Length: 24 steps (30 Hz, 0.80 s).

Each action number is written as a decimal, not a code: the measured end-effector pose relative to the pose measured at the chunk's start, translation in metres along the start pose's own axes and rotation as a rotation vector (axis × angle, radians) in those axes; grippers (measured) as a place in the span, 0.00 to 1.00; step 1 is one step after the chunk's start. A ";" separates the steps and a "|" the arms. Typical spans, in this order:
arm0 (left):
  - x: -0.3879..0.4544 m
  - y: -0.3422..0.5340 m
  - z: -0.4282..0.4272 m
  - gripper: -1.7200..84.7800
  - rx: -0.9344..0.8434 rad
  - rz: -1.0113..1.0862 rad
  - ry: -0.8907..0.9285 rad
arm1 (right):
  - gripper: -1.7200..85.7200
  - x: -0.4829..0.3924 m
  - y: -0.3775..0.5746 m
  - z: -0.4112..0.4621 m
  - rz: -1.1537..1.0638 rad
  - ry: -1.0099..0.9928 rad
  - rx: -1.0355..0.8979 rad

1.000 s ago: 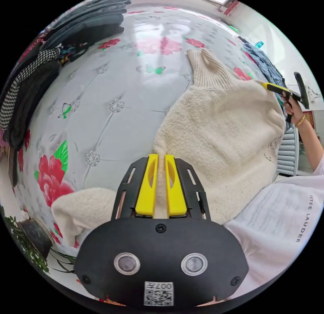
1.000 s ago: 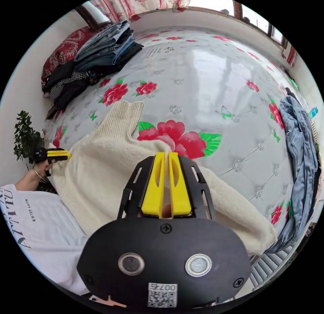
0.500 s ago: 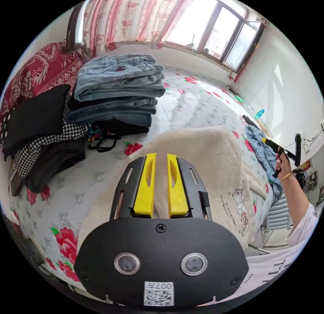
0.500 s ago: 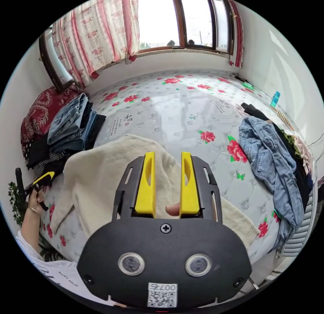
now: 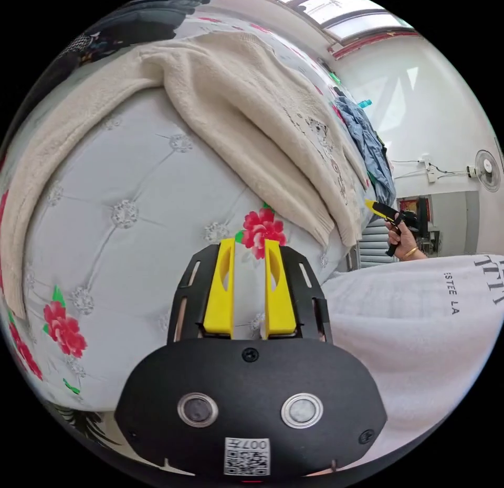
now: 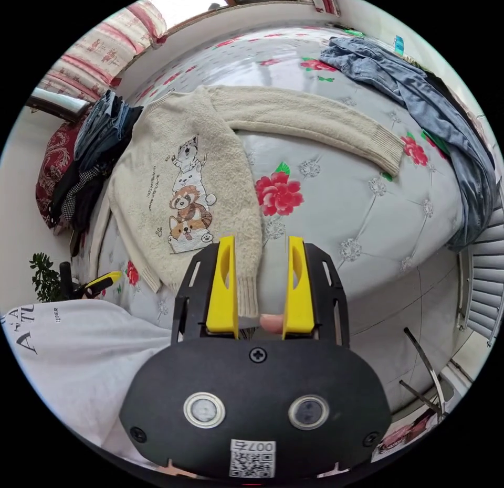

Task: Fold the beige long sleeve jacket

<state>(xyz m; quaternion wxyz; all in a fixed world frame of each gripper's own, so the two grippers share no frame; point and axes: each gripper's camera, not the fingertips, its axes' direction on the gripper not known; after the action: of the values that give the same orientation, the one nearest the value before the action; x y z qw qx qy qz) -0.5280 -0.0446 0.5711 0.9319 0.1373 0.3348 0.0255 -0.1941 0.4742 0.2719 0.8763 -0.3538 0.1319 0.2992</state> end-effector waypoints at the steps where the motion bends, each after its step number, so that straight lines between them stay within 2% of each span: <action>1: 0.011 -0.012 0.006 0.14 -0.001 0.042 0.021 | 0.15 0.000 0.001 0.000 -0.003 0.004 0.000; 5: 0.040 -0.054 0.031 0.16 -0.034 0.091 0.034 | 0.15 -0.001 0.006 0.012 -0.016 -0.025 0.001; 9: 0.070 -0.083 0.038 0.13 -0.066 0.034 -0.163 | 0.13 -0.004 0.012 0.048 0.007 -0.119 -0.072; 11: 0.079 -0.087 0.038 0.12 -0.072 0.021 -0.210 | 0.11 -0.011 0.019 0.050 0.018 -0.069 -0.005; 12: 0.083 -0.089 0.036 0.11 -0.072 0.030 -0.233 | 0.10 -0.015 0.019 0.057 0.005 -0.051 -0.030; 15: 0.072 -0.093 0.029 0.07 -0.046 0.001 -0.138 | 0.07 -0.019 0.012 0.061 -0.036 0.000 -0.060; 17: 0.063 -0.091 0.016 0.07 -0.030 -0.044 -0.089 | 0.05 -0.014 0.004 0.056 -0.060 -0.016 -0.081; 21: 0.065 -0.060 -0.055 0.06 0.087 -0.014 -0.026 | 0.03 0.014 -0.010 0.021 -0.097 -0.149 -0.001; 24: 0.067 -0.014 -0.123 0.06 0.144 0.004 -0.135 | 0.03 0.030 -0.016 -0.002 -0.126 -0.200 0.037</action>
<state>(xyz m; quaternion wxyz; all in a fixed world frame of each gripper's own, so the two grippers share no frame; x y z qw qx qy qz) -0.5540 -0.0194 0.4348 0.9399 0.2061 0.2721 -0.0062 -0.1606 0.4761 0.2658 0.9086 -0.3133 0.0270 0.2748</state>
